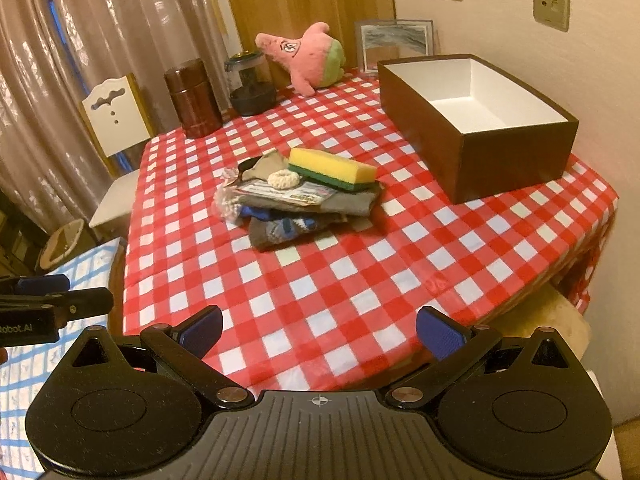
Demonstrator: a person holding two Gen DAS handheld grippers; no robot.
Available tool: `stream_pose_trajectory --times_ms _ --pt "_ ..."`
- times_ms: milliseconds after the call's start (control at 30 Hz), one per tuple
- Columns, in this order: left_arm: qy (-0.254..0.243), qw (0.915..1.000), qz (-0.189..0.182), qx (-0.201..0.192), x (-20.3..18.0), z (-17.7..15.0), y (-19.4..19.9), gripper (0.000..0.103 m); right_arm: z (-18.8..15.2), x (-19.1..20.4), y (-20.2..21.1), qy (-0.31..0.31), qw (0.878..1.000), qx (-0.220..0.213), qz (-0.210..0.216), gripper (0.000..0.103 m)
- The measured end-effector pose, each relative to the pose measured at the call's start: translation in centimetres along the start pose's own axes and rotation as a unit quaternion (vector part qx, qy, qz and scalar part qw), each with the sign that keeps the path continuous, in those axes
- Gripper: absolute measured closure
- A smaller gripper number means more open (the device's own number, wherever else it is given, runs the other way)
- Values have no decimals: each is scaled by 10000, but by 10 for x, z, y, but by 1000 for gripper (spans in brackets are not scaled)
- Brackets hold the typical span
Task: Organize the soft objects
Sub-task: 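Move both grippers forward over the pile of soft items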
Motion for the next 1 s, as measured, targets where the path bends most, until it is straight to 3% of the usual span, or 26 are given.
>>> stream_pose_trajectory --times_ms 367,633,900,1000 --pt "125 9995 289 -40 -18 32 -64 28 47 -29 -75 528 9977 -73 420 8" --pt "215 9991 366 -6 -46 61 -135 38 85 -56 -149 1011 9903 133 945 14" --pt "165 9984 524 110 -59 69 -191 53 98 -71 -207 1344 9777 491 1537 19" --pt "136 9980 592 181 -61 70 -207 53 100 -72 -221 1381 9735 599 1722 19"
Point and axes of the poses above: each gripper's, at about its wrist camera, not at the fingertips, and y roughly against the way its jaws point, x to its left, z to its top, the point moved 8 cm from there along -y, roughly the way its jaws point, and after that the axes turned 14 degrees about -x, right-handed, at the moved point
